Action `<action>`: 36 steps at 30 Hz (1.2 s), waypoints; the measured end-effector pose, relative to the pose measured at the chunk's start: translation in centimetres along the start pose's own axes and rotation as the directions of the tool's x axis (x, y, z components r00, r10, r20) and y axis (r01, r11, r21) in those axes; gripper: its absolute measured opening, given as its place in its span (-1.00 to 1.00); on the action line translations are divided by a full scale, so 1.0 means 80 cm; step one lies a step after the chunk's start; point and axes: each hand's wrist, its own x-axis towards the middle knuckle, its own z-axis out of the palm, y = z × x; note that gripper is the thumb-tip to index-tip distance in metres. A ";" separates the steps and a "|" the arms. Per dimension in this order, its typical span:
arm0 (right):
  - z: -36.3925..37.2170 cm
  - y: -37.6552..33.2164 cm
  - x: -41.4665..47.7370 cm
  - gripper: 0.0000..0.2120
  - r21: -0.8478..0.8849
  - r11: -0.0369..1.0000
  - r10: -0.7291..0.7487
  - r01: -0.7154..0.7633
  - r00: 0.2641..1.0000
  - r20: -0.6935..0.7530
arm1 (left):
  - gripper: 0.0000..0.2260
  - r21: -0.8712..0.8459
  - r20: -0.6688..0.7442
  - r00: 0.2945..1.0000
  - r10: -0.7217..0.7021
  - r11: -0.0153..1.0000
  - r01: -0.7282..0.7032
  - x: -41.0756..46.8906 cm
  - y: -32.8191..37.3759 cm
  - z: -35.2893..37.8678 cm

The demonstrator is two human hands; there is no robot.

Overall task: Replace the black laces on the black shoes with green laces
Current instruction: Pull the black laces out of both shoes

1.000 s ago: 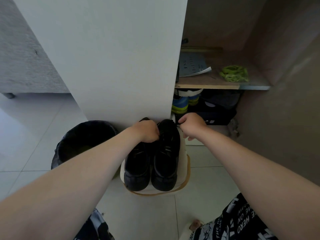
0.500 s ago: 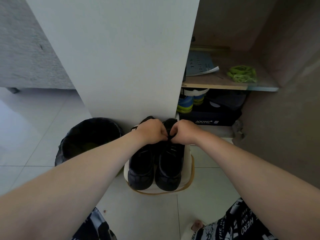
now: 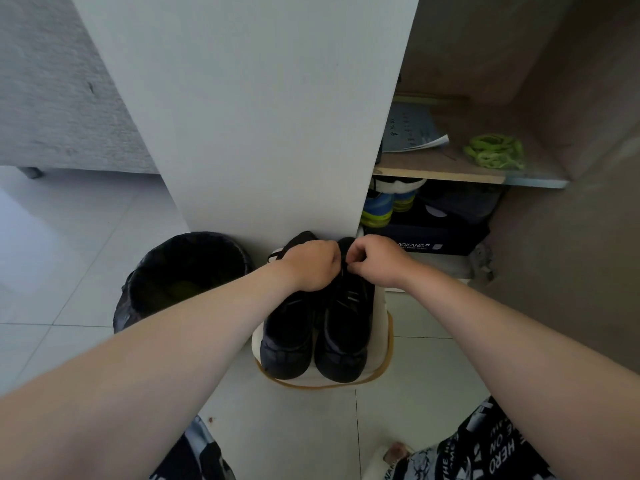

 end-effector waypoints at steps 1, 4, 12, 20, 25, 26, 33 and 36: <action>0.000 0.001 0.000 -0.88 0.000 1.000 0.010 -0.010 1.000 0.014 | -0.76 -0.004 0.004 1.000 -0.005 1.000 0.005 0.001 0.000 0.000; 0.000 0.002 -0.003 -0.71 -0.030 0.999 0.022 -0.020 0.997 0.069 | -0.82 -0.056 0.022 1.000 -0.004 0.998 0.005 0.003 -0.001 -0.001; 0.002 0.001 -0.002 -0.82 0.115 0.991 0.069 -0.074 0.996 0.048 | -0.84 -0.327 0.049 0.984 -0.173 0.928 0.180 0.012 0.007 0.000; 0.000 0.005 -0.002 -0.86 0.079 0.996 -0.038 0.042 0.998 -0.049 | -0.82 -0.667 0.262 0.947 -0.184 0.675 0.316 0.014 0.013 -0.013; -0.002 0.000 -0.005 -0.97 0.077 0.996 -0.025 0.037 0.988 -0.153 | -0.87 -0.466 0.161 0.982 -0.094 0.870 0.160 0.007 -0.001 -0.006; 0.000 -0.002 -0.006 -0.97 0.080 0.996 -0.020 0.033 0.988 -0.150 | -0.90 -0.420 0.124 0.989 -0.076 0.899 0.122 0.006 -0.002 -0.006; 0.003 -0.009 -0.004 -0.81 0.272 0.954 0.119 -0.125 0.992 0.037 | -0.86 -0.508 0.098 0.983 -0.154 0.842 0.182 0.009 -0.001 -0.003; 0.003 -0.009 -0.008 -0.56 0.161 0.982 0.083 -0.100 0.991 0.109 | -0.87 -0.482 0.044 0.987 -0.153 0.862 0.156 0.011 0.000 -0.008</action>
